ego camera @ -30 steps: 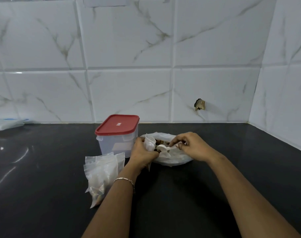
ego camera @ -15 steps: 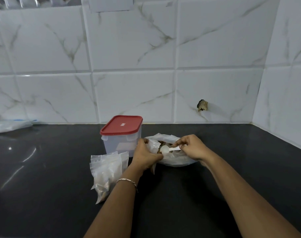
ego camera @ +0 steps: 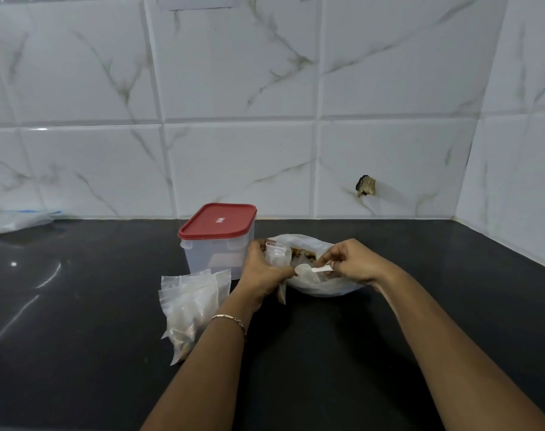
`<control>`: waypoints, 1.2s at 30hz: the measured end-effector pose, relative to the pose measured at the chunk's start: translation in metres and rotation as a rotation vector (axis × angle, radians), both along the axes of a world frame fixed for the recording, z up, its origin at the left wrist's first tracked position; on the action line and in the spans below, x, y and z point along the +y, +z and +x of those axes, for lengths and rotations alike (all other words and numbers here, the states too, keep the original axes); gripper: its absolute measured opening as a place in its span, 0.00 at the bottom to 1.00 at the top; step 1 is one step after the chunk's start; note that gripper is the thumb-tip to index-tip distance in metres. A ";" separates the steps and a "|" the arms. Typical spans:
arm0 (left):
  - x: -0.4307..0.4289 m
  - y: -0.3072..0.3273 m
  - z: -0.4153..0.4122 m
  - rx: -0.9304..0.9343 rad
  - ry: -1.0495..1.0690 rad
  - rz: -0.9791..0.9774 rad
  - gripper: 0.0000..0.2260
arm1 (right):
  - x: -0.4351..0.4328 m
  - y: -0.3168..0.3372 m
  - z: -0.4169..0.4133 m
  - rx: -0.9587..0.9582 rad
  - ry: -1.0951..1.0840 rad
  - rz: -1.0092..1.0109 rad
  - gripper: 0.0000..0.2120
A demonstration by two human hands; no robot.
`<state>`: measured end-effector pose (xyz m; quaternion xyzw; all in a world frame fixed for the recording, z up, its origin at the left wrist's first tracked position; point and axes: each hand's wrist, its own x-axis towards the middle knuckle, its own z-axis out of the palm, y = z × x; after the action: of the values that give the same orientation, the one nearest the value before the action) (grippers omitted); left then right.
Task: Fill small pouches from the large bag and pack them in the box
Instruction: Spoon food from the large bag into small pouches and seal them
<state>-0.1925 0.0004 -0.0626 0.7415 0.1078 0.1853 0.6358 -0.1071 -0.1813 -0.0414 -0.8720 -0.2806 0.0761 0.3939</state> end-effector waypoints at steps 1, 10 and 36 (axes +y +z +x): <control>-0.001 0.001 0.000 -0.010 -0.009 -0.010 0.31 | -0.002 0.001 -0.002 0.035 0.013 0.014 0.21; -0.005 0.002 -0.003 -0.104 -0.048 -0.101 0.27 | -0.004 0.004 -0.008 -0.206 0.021 -0.156 0.11; -0.009 0.004 -0.007 -0.071 -0.009 0.193 0.18 | 0.003 0.002 -0.010 0.015 -0.189 0.078 0.08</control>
<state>-0.1991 -0.0087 -0.0583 0.7927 0.0635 0.2178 0.5658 -0.1170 -0.1787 -0.0393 -0.8780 -0.1971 0.0342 0.4350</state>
